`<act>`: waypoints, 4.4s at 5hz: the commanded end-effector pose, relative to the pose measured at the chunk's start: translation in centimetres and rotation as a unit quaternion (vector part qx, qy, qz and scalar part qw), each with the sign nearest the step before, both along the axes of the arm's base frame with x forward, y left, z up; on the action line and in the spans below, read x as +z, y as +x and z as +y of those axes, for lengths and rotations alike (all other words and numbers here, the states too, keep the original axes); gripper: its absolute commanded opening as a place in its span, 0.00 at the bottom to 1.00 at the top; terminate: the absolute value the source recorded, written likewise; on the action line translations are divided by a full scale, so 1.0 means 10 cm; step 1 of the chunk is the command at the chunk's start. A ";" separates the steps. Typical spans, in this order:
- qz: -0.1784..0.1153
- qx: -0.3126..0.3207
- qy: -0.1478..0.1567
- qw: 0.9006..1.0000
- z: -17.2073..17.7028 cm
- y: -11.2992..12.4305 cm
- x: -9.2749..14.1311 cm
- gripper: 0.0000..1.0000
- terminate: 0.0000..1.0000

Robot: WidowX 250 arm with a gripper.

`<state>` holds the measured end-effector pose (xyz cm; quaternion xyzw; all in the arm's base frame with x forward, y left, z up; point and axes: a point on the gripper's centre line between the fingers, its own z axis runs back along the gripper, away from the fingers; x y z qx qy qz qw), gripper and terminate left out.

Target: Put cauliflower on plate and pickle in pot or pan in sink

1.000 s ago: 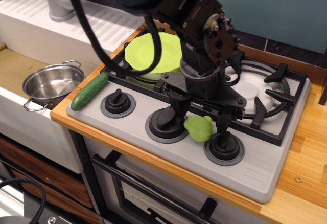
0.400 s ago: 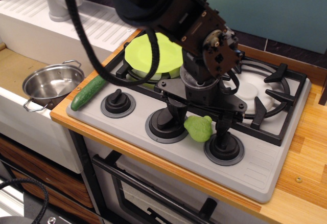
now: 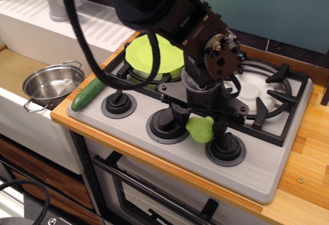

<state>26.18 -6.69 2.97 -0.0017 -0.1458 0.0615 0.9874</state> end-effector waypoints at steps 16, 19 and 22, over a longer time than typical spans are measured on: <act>0.020 -0.160 0.020 0.987 1.11 1.14 0.65 1.00 0.00; 0.059 -0.117 0.021 0.991 0.81 0.86 0.90 1.00 0.00; 0.094 -0.120 0.032 0.988 0.76 0.66 1.24 1.00 0.00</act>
